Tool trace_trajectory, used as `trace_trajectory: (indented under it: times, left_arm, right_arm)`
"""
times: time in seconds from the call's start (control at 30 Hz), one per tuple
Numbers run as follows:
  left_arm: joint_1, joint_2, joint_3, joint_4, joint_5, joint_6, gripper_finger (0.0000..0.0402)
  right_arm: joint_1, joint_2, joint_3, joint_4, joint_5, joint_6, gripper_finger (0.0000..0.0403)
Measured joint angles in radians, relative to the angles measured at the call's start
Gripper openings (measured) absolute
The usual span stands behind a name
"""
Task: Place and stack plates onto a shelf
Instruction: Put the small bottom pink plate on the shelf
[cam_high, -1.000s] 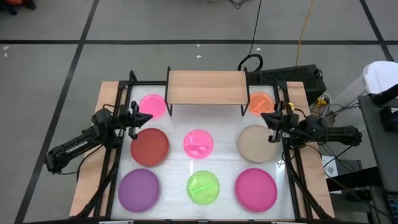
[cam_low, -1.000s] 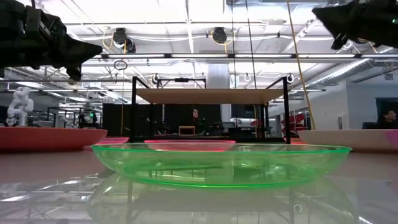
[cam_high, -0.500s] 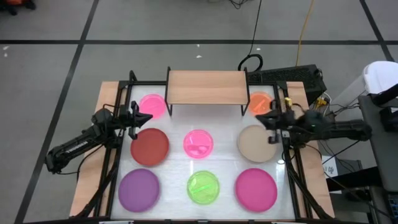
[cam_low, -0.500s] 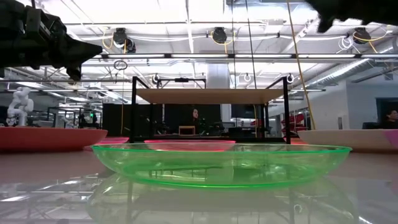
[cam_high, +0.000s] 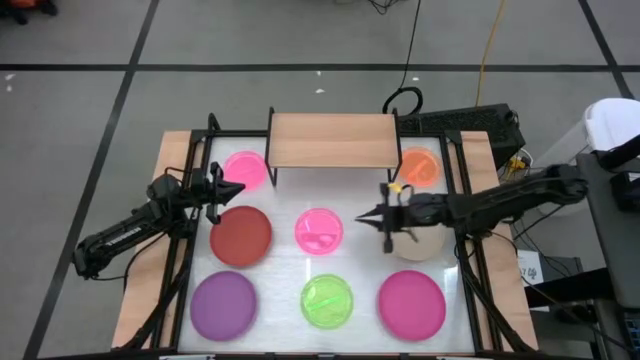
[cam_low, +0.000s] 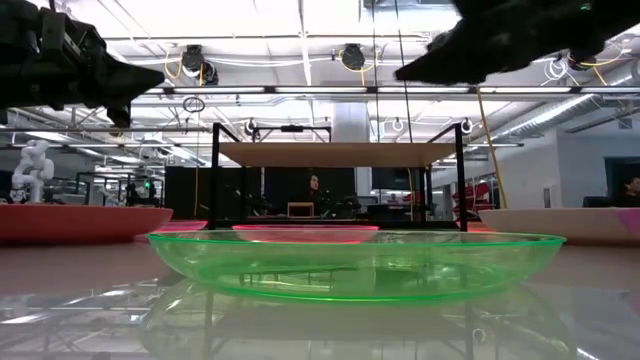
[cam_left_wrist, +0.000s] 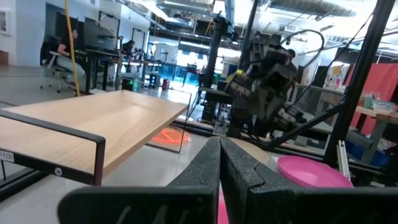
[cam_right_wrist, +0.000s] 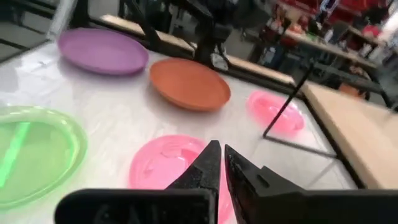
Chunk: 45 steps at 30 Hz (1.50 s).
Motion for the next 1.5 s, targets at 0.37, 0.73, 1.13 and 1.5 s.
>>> trace_trajectory:
  times: [0.37, 0.73, 1.13, 1.5]
  left_arm:
    - [0.0, 0.0, 0.0, -0.001, 0.0, 0.0, 0.0005]
    - [0.0, 0.0, 0.0, -0.001, 0.0, 0.0, 0.0005]
    - [0.0, 0.0, 0.0, -0.001, 0.0, 0.0, 0.0005]
    - [0.0, 0.0, 0.0, -0.001, 0.0, 0.0, 0.0005]
  right_arm:
    - [0.039, 0.362, 0.139, 0.099, -0.031, 0.004, 0.0128]
    - [0.082, 0.566, 0.142, 0.167, -0.035, 0.076, 0.0196]
    - [0.1, 0.608, 0.253, -0.074, 0.029, 0.029, 0.018]
    - [0.087, 0.611, 0.254, -0.152, 0.102, 0.023, 0.0164]
